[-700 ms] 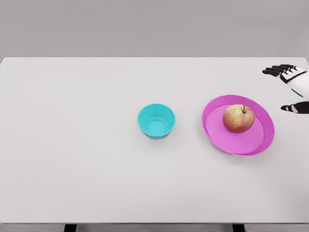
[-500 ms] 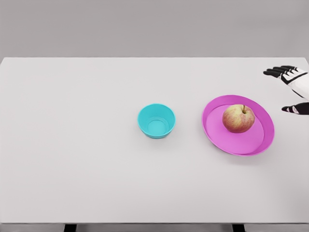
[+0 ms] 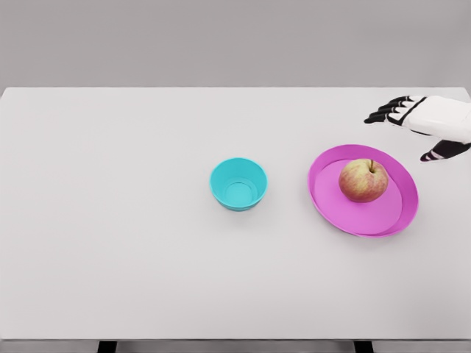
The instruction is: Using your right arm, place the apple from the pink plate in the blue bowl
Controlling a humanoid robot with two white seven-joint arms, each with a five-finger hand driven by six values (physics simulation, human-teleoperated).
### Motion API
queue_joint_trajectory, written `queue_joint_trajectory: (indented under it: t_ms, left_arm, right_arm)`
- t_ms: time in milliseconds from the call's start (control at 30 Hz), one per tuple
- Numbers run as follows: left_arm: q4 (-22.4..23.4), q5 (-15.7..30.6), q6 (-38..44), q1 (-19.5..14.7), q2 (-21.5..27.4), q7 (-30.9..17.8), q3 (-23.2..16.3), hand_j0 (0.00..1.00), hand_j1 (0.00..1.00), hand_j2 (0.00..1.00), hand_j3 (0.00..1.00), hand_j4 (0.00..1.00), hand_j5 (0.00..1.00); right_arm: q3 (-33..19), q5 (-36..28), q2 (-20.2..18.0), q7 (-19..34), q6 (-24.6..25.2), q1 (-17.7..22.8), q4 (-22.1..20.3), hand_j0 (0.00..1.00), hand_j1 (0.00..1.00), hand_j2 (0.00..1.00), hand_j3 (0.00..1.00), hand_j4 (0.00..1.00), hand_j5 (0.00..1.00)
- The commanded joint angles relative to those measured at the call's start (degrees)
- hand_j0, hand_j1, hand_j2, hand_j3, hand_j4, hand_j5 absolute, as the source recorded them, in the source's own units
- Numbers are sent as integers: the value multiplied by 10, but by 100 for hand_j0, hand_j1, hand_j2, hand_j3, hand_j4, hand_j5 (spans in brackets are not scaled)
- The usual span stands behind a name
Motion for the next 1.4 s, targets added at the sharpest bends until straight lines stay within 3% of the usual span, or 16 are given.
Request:
queue_joint_trajectory:
  t_ms: [0,100,267,667,1367]
  left_arm:
    - [0,0,0,0,0,0,0,100,100,100,100,100,100]
    - [0,0,0,0,0,0,0,100,100,100,100,100,100]
    - [0,0,0,0,0,0,0,100,100,100,100,100,100]
    - [0,0,0,0,0,0,0,100,100,100,100,100,100]
    - [0,0,0,0,0,0,0,100,100,100,100,100,100]
  right_arm:
    - [65,-2,19,6,1,0,6,100,100,100,100,100,100]
    - [93,-1,23,6,1,-10,15,100,100,100,100,100,100]
    - [86,0,9,6,1,-15,22,100,100,100,100,100,100]
    - [132,2,18,6,1,-15,52,100,100,100,100,100,100]
    - [155,4,44,6,1,-35,70,100,100,100,100,100,100]
